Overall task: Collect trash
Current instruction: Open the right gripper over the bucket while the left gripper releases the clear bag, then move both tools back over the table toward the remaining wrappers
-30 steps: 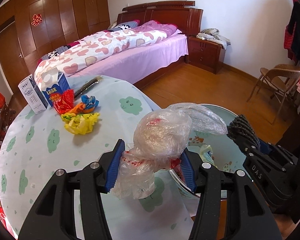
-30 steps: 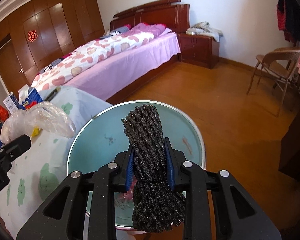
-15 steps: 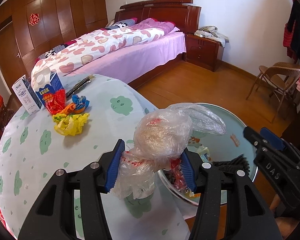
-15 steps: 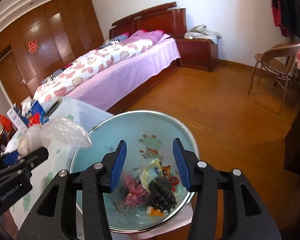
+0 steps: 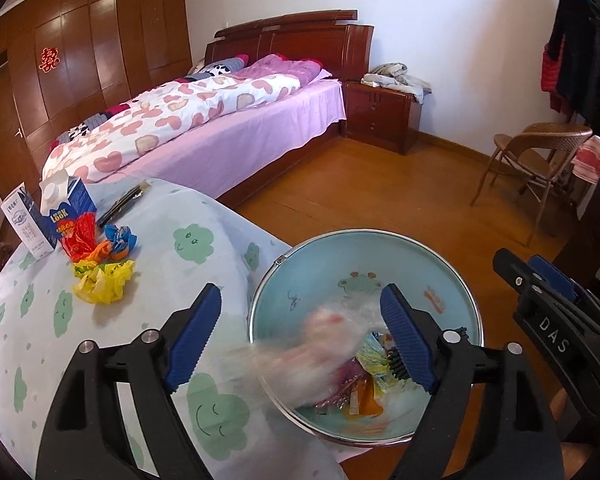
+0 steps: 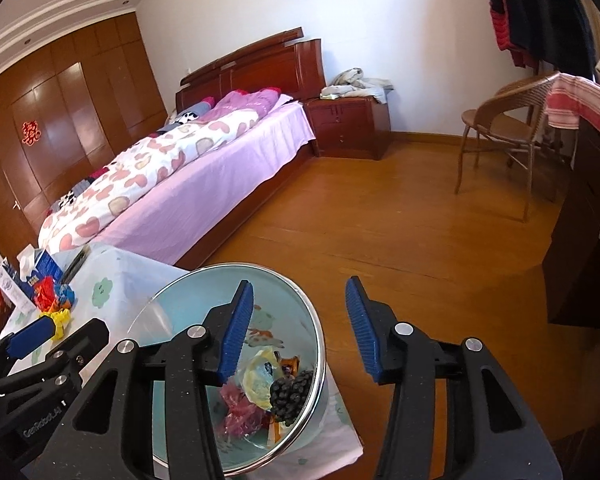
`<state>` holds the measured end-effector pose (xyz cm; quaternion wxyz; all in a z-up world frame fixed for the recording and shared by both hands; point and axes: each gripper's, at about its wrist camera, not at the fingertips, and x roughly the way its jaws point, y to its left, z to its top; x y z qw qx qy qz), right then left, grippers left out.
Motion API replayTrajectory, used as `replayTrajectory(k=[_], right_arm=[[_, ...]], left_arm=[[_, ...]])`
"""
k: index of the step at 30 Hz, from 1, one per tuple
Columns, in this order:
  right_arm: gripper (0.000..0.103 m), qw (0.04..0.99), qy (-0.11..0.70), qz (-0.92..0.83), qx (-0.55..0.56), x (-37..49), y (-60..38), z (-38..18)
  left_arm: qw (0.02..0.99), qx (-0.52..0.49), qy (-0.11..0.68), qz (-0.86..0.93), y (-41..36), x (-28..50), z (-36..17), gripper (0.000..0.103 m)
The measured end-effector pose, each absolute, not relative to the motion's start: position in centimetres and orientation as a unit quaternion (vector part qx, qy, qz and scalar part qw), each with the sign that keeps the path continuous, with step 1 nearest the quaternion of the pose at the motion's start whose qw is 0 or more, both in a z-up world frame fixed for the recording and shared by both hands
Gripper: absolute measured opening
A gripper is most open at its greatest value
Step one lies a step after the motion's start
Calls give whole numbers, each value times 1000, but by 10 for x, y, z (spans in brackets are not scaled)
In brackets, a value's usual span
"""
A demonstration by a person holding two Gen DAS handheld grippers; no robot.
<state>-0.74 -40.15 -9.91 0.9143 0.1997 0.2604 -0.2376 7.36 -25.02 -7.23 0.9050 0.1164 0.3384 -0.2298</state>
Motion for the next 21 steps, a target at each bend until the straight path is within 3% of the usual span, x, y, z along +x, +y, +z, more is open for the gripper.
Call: replayTrajectory(k=[9, 15, 21], right_arm=[[53, 918, 251, -234, 200, -17, -402, -94], [81, 919, 253, -234, 189, -11, -388, -92], [89, 921, 264, -227, 178, -4, -374, -94]], left_arm=[[913, 109, 334, -208, -231, 74, -64, 93], [919, 112, 331, -185, -209, 74, -64, 97], [920, 95, 347, -154, -179, 82, -69, 97]])
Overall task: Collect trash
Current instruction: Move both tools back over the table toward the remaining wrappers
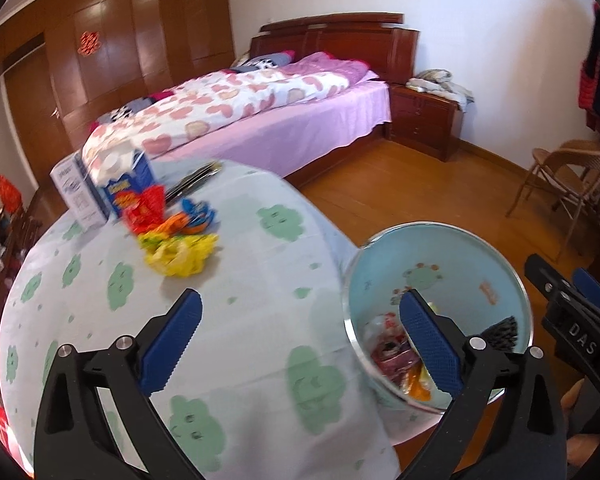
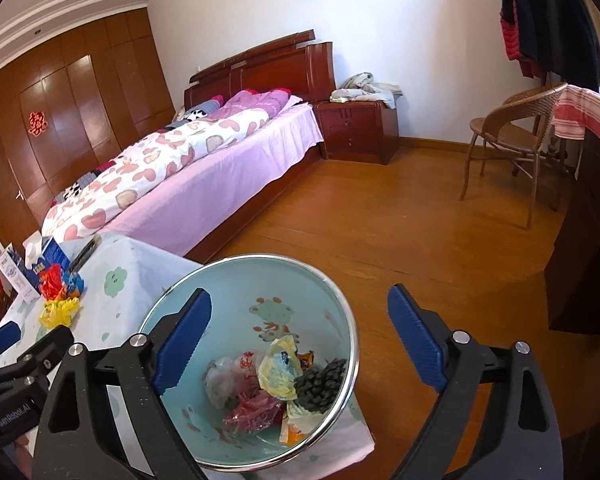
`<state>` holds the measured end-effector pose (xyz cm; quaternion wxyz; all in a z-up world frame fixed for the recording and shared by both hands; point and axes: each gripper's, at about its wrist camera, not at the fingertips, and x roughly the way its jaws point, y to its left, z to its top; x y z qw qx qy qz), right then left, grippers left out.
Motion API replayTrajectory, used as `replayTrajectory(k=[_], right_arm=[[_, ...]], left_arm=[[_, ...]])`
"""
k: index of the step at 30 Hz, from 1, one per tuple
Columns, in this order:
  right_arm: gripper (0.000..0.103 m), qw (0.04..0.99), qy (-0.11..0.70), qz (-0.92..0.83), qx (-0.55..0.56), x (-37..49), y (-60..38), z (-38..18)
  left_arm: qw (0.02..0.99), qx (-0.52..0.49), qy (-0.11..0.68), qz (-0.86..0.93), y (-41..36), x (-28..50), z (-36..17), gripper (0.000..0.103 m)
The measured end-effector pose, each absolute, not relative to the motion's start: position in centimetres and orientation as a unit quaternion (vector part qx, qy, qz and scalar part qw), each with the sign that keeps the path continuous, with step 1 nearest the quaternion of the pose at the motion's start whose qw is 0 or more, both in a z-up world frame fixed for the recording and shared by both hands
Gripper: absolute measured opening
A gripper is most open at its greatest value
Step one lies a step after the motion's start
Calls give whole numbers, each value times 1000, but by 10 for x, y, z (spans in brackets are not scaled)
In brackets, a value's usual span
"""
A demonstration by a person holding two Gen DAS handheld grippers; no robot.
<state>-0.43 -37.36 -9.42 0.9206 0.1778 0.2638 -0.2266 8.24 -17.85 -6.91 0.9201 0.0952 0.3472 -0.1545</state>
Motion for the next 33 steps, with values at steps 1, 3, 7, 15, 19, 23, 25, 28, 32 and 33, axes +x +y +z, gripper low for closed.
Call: replayTrajectory(k=[1, 3, 7, 15, 19, 23, 25, 28, 32, 33], right_arm=[[90, 921, 265, -226, 175, -3, -371, -94], [90, 923, 269, -224, 158, -1, -363, -93], [91, 927, 275, -212, 143, 5, -347, -92], [91, 936, 279, -184, 109, 20, -312, -89], [90, 939, 283, -166, 101, 30, -294, -90], [88, 942, 292, -140, 89, 45, -270, -93], [76, 941, 300, -126, 90, 56, -259, -94], [68, 940, 308, -114, 95, 65, -253, -96], [68, 939, 311, -111, 96, 78, -243, -100], [68, 938, 313, -110, 98, 81, -242, -101]], left_arm=[[920, 92, 349, -150, -174, 84, -69, 97], [922, 90, 349, -143, -162, 86, -71, 97], [920, 81, 362, -122, -140, 93, -79, 97], [914, 51, 392, -96, -92, 106, -99, 97], [918, 28, 390, -70, -60, 117, -104, 97], [918, 13, 394, -49, -33, 129, -108, 97], [916, 2, 398, -44, -23, 137, -109, 96], [917, -7, 397, -38, -15, 152, -108, 96], [917, -18, 396, -46, -23, 176, -100, 96], [917, -24, 395, -51, -28, 182, -97, 96]])
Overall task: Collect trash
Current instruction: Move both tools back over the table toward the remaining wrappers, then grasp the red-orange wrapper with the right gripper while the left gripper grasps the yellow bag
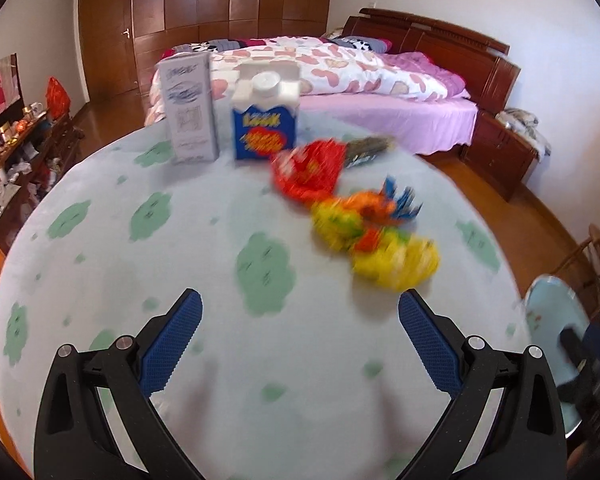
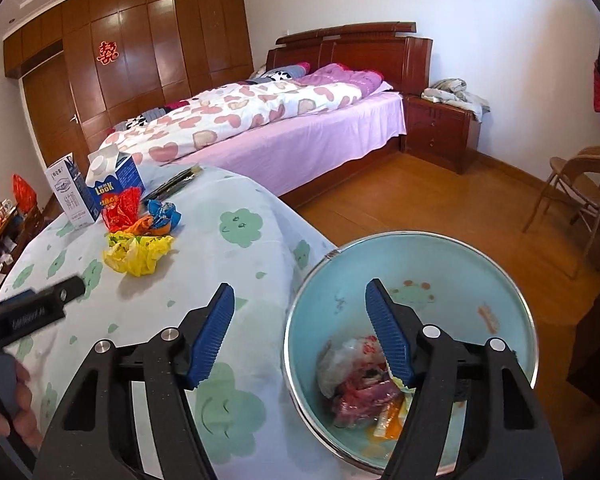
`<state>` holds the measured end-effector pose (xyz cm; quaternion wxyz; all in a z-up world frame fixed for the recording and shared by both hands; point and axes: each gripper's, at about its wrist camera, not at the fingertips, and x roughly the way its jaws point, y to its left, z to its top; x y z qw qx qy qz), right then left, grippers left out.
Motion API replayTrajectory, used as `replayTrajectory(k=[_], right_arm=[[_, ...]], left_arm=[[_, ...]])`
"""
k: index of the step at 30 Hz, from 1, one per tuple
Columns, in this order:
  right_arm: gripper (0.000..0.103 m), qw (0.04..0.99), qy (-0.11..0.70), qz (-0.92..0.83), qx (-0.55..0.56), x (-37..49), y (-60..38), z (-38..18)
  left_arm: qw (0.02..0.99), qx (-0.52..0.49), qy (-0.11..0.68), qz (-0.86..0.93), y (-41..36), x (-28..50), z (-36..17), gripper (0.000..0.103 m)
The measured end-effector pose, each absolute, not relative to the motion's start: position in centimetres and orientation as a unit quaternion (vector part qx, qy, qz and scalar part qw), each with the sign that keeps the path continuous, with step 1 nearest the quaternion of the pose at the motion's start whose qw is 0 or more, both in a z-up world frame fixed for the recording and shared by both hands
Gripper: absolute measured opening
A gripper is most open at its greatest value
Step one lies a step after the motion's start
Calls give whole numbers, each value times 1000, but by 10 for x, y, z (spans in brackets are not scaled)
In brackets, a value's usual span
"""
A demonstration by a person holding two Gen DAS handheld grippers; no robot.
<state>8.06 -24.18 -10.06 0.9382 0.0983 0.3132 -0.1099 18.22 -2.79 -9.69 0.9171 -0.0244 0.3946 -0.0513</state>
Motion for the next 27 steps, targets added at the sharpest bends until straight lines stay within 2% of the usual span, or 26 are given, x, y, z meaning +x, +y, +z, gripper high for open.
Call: replayTrajectory(k=[5, 8, 11, 14, 15, 27], right_arm=[[68, 937, 315, -115, 103, 90, -241, -101], [68, 934, 319, -120, 110, 94, -244, -101], [68, 932, 322, -122, 109, 98, -246, -100], [68, 931, 327, -118, 110, 105, -247, -99], [68, 931, 329, -115, 108, 107, -245, -98], [68, 940, 337, -1, 59, 165, -193, -90]], left_arm=[[913, -37, 398, -76, -62, 216, -92, 95], [898, -44, 430, -86, -73, 234, -109, 76], [884, -61, 453, -101, -69, 241, -125, 67], [882, -76, 448, -121, -59, 241, -127, 49], [882, -79, 447, -124, -54, 240, -126, 47], [898, -29, 435, -57, 68, 203, -116, 43]])
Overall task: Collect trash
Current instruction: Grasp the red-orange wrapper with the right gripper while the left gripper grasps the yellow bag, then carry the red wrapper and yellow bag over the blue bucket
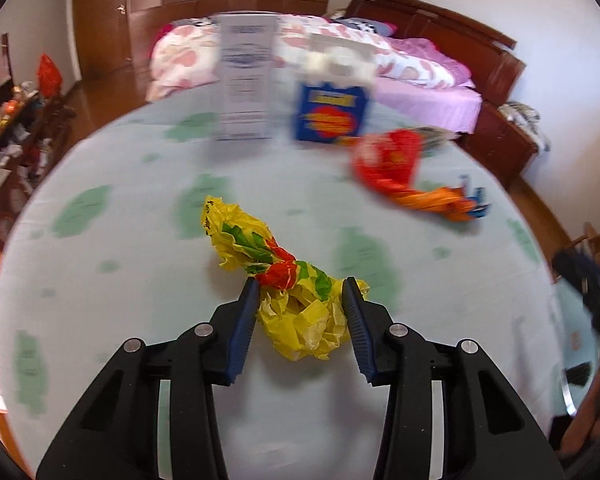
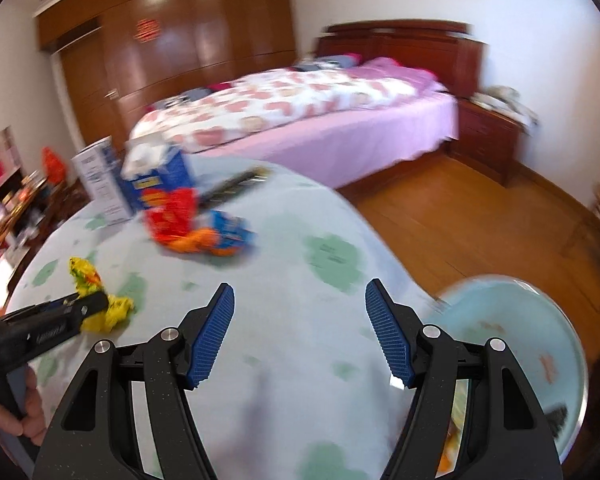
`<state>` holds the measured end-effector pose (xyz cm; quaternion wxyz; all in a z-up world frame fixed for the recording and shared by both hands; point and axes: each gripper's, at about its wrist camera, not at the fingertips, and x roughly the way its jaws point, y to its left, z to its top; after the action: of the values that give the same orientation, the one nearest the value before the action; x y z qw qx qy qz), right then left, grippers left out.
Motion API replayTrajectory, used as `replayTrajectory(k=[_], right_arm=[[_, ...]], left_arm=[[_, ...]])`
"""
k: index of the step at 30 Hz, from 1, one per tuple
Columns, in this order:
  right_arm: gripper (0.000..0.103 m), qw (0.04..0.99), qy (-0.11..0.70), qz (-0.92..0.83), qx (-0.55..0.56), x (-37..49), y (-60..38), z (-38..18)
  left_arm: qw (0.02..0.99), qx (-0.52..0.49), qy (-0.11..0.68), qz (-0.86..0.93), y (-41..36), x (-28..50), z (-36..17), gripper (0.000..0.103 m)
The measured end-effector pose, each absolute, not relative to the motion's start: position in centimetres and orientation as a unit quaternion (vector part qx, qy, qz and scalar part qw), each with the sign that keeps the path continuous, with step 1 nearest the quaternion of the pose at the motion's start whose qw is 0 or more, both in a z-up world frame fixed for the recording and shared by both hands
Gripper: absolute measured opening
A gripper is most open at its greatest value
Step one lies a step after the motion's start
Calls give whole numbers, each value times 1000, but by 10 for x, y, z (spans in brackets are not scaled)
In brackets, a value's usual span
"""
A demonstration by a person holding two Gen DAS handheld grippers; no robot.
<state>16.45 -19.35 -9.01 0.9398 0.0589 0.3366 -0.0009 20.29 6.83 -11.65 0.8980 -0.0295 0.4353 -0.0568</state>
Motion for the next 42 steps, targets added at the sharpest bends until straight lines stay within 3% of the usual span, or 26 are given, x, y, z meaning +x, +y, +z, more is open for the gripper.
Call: replayTrajectory(k=[8, 16, 24, 32, 37, 42], right_arm=[[68, 931, 347, 104, -46, 240, -141, -95], [68, 889, 425, 157, -64, 295, -115, -119], [47, 878, 441, 150, -106, 287, -96, -128], [34, 878, 462, 122, -33, 255, -104, -125], [33, 890, 441, 104, 49, 210, -106, -121], [33, 903, 416, 85, 64, 179, -108, -121]], left_arm=[[894, -60, 442, -44, 137, 188, -120, 43], [894, -76, 436, -64, 149, 187, -128, 43], [894, -87, 434, -72, 151, 190, -131, 43], [895, -95, 432, -57, 151, 185, -130, 41], [901, -73, 427, -36, 141, 171, -125, 39], [904, -56, 423, -32, 130, 156, -119, 39]])
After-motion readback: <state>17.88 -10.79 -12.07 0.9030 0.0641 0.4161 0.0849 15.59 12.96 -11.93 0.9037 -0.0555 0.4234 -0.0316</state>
